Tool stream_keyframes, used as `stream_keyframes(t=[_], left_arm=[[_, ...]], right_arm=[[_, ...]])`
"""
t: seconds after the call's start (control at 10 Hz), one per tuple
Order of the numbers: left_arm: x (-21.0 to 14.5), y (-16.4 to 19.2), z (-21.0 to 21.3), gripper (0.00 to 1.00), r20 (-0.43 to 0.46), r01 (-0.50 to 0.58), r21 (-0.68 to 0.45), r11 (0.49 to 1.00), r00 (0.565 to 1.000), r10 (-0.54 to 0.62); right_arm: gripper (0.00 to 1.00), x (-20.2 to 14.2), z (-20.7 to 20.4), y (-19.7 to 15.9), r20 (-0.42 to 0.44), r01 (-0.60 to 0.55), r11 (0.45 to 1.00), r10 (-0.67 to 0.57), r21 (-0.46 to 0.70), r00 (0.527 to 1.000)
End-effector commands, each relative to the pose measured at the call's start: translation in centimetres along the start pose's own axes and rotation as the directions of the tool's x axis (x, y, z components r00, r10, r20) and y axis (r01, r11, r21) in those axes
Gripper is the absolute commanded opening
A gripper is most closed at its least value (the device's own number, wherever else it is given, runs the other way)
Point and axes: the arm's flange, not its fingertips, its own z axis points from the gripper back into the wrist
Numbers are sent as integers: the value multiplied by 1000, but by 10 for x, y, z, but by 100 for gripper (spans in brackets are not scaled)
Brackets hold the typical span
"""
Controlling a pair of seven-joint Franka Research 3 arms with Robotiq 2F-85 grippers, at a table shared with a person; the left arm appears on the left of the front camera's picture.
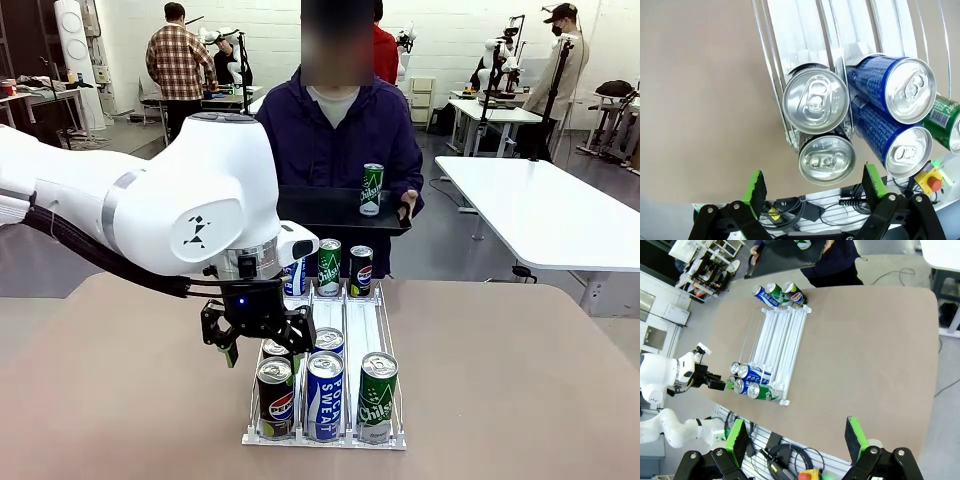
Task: Retrieve and hand over the desired beverage to the person.
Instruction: Pick up another can of the same type that the person held from the Automatic Can Dispenser.
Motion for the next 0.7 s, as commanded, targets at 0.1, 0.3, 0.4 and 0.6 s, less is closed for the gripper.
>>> stream_keyframes(t=[0.1, 0.3, 0.4, 0.6], left_arm=[[3, -2, -10, 100, 41, 19, -14, 1000, 999, -18], [5, -1, -14, 100, 45, 3, 1, 1000, 999, -3], [7, -1, -15, 100, 47, -9, 1, 1000, 999, 9], [8, 0, -18, 100, 50, -23, 14, 1000, 999, 22]], right_arm=[[100, 2, 0, -1, -3, -1, 1000, 1, -2, 1000], [100, 2, 0, -1, -3, -1, 1000, 1, -2, 1000], [100, 2, 0, -1, -3, -1, 1000, 1, -2, 1000], [100, 2, 0, -1, -3, -1, 1000, 1, -2, 1000]])
